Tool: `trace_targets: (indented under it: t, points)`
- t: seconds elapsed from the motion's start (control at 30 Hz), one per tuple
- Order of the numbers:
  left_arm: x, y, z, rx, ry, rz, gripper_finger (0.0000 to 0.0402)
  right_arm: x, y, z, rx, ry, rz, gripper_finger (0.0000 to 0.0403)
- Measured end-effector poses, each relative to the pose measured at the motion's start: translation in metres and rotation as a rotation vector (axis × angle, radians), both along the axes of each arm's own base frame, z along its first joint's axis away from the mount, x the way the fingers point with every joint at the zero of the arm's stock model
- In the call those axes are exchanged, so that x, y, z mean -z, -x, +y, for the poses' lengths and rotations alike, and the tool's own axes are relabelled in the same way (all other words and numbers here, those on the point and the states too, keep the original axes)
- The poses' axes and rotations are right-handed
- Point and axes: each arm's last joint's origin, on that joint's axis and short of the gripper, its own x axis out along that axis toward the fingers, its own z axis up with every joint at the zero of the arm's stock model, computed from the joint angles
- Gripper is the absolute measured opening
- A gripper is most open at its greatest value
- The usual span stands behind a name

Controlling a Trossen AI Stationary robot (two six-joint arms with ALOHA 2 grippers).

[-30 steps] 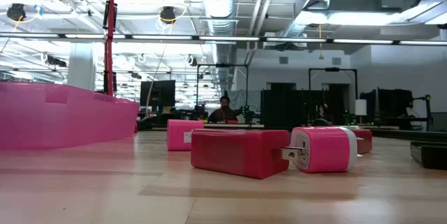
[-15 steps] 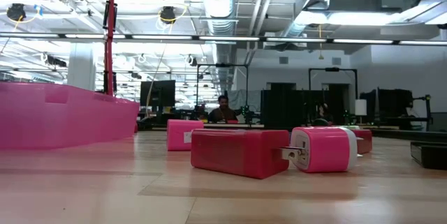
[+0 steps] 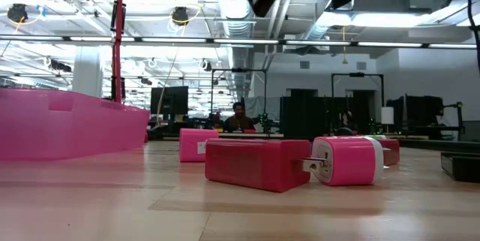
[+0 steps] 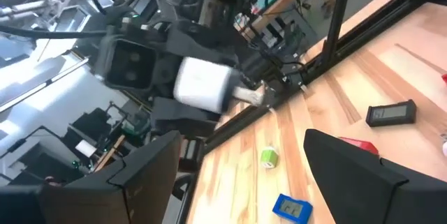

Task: Pick & Place Office items
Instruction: Put the white charger adapter into the red bin

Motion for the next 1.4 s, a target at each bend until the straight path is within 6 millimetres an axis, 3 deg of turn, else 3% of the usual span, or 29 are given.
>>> trace_targets:
  t: [0.17,0.37,0.53,1.4]
  points:
    - [-0.002,-0.011,-0.007,0.000,-0.009,0.005,0.0301,0.010,-0.006,0.007,-0.045,-0.045,0.041,0.0122]
    - [-0.006,-0.008,-0.009,0.013,0.003,-0.009,0.0301,0.021,-0.009,0.014,-0.076,-0.077,0.104,0.0122]
    - [-0.008,-0.007,-0.013,0.100,0.026,-0.018,0.0301,0.017,-0.008,0.019,-0.095,-0.076,0.070,0.0122]
    - [-0.010,-0.008,-0.012,0.133,0.067,-0.044,0.0301,0.013,-0.009,0.028,-0.054,-0.066,0.020,0.0122]
